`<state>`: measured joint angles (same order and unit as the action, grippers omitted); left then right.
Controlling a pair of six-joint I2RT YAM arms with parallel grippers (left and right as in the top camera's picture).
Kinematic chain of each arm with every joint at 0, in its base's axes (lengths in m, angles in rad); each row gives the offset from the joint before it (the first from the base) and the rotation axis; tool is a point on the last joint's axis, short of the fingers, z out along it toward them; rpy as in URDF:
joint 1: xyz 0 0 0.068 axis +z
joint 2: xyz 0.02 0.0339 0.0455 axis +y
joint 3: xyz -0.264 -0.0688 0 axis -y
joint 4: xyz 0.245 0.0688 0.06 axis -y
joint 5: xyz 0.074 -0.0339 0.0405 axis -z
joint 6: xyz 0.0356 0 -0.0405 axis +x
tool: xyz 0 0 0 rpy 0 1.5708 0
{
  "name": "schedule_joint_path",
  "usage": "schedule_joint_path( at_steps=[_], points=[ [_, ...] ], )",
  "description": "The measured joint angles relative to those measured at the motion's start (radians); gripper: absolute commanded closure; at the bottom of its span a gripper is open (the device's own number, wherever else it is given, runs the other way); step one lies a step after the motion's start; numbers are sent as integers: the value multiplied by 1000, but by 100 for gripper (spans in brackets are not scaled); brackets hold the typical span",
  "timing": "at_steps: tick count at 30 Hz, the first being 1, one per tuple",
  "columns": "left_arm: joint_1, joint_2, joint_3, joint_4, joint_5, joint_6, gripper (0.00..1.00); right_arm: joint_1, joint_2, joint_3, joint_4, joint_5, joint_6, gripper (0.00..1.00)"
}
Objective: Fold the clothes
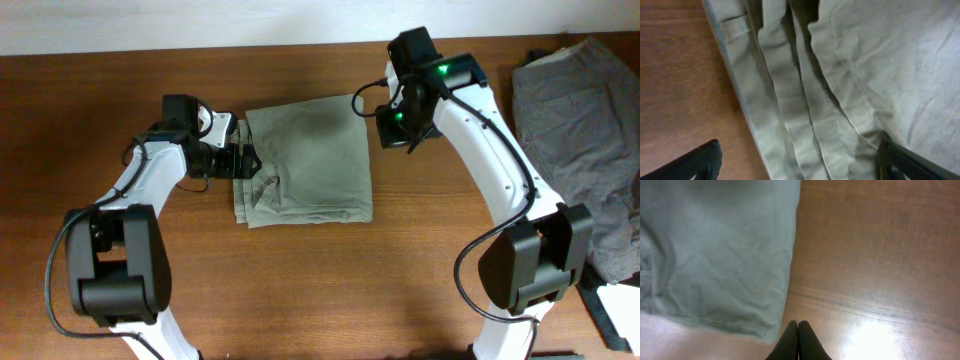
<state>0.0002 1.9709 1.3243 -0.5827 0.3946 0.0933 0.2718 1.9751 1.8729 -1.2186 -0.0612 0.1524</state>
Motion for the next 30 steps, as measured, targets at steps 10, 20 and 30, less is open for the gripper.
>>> schedule_joint_path(
  at_steps=[10,20,30],
  points=[
    [20,109,19,76,235,31,1,-16,7,-536,602,-87,56,96],
    [8,118,19,86,262,34,48,122,74,-540,772,-221,109,96],
    [54,149,117,69,284,-121,99,-16,-120,-218,177,-76,97,96]
  ],
)
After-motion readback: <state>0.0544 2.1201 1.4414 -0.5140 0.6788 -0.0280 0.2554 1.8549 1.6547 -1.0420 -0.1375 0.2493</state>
